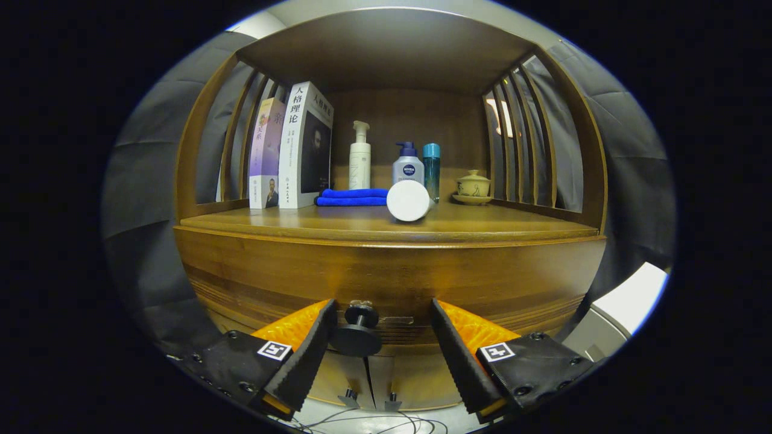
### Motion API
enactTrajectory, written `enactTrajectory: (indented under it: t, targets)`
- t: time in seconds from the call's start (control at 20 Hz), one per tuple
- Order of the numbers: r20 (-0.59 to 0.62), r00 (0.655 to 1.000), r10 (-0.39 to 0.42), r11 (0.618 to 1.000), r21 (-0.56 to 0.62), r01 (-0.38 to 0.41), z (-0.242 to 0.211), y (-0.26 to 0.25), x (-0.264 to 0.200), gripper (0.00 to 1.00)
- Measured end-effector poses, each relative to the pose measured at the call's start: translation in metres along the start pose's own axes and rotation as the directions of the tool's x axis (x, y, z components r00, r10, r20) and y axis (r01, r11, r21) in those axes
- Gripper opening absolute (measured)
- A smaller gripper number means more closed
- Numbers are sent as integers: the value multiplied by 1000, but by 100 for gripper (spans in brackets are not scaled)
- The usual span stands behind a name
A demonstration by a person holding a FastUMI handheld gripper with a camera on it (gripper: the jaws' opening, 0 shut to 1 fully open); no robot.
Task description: Pull open the drawer, take out the items inside it, and place them on the countertop above the cabinet.
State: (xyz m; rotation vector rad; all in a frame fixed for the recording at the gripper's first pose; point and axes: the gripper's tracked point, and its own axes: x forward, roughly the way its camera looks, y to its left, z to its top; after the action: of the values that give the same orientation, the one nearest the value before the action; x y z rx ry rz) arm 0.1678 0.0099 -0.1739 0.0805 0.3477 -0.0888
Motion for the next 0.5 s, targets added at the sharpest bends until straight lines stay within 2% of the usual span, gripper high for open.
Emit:
enactTrajectory:
  t: [0.35,0.5]
  targets:
    - [7,999,46,995,-92,-46,1,2,-25,98]
    - [23,999,27,995,-98,-24,6,-5,-49,98]
